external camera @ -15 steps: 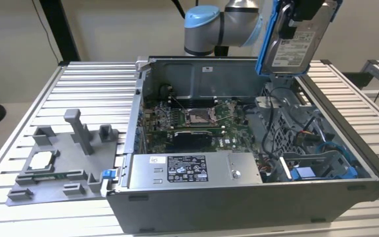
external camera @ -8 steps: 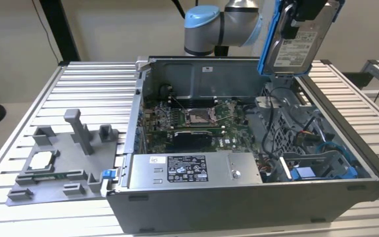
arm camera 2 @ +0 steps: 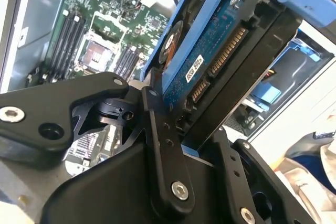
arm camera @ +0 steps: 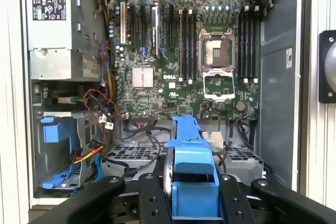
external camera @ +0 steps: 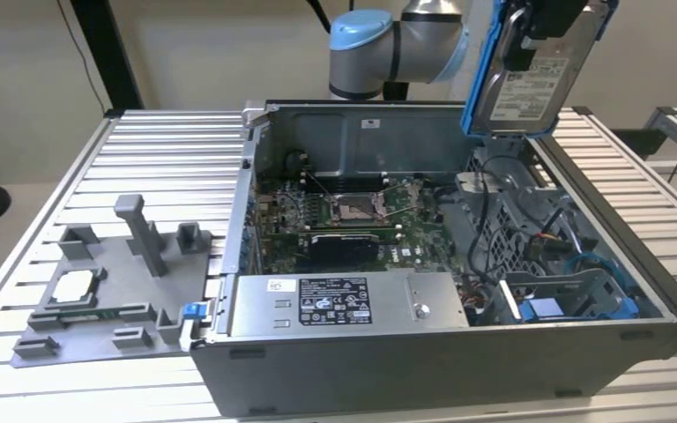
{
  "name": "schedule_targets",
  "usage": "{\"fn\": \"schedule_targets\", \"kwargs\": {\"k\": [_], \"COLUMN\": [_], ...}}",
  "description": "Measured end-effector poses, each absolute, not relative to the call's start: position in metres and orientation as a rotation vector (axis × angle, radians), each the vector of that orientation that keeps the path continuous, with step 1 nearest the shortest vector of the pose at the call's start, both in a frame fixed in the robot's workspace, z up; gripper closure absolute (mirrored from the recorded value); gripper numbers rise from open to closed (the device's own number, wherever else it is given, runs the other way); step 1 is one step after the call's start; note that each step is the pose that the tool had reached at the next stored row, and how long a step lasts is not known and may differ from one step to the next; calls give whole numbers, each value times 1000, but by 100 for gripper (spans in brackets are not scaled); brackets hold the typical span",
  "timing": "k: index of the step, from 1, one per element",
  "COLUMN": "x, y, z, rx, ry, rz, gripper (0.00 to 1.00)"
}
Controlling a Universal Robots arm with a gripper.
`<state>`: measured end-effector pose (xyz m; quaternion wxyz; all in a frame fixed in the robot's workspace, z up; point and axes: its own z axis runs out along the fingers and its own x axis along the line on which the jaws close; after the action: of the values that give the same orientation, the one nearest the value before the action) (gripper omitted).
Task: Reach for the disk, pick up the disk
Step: 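Pick up the disk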
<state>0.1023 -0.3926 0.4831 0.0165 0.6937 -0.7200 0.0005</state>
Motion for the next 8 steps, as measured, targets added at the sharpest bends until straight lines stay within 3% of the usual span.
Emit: {"fn": "schedule_targets", "kwargs": {"k": [8], "x": [103], "y": [-406], "z": [483], "rx": [2155], "ry": [-2241], "rz": [1], "gripper": [100]}}
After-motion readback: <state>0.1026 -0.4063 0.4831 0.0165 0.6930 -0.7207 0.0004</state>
